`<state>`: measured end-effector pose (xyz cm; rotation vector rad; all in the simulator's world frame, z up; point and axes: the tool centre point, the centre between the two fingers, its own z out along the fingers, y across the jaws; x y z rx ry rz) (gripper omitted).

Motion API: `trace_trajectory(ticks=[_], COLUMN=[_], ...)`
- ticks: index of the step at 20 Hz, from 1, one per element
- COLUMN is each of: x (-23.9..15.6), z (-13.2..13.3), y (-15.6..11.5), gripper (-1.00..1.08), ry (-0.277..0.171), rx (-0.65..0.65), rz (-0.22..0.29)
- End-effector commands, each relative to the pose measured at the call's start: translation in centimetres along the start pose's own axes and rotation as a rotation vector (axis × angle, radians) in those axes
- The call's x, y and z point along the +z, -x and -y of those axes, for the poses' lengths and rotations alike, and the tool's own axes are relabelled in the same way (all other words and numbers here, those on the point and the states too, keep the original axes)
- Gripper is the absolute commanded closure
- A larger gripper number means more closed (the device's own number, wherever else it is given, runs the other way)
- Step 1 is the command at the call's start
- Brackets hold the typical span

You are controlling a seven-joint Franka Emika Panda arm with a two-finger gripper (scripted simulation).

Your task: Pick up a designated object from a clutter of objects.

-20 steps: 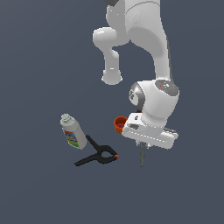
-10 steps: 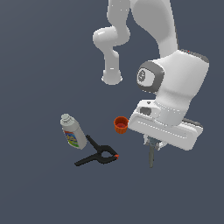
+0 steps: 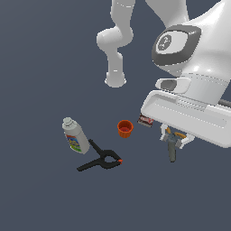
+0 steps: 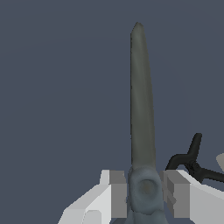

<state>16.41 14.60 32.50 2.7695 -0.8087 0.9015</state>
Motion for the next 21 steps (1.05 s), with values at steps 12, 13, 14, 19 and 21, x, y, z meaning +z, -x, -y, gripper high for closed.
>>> trace_trajectory(ticks=[12, 13, 14, 19, 21], x=[-10.0, -10.5, -10.9, -12.3, -12.4], z=[1.7, 1.8, 1.9, 2.1, 2.1], y=[-6.5, -6.7, -6.9, -7.5, -7.6], gripper=[1.08, 1.08, 1.08, 1.08, 1.08], ry=[0.032, 0.034, 0.035, 0.040, 0.041], rx=[0.132, 0.138, 0.143, 0.157, 0.158], rz=[-0.217, -0.227, -0.235, -0.262, -0.264])
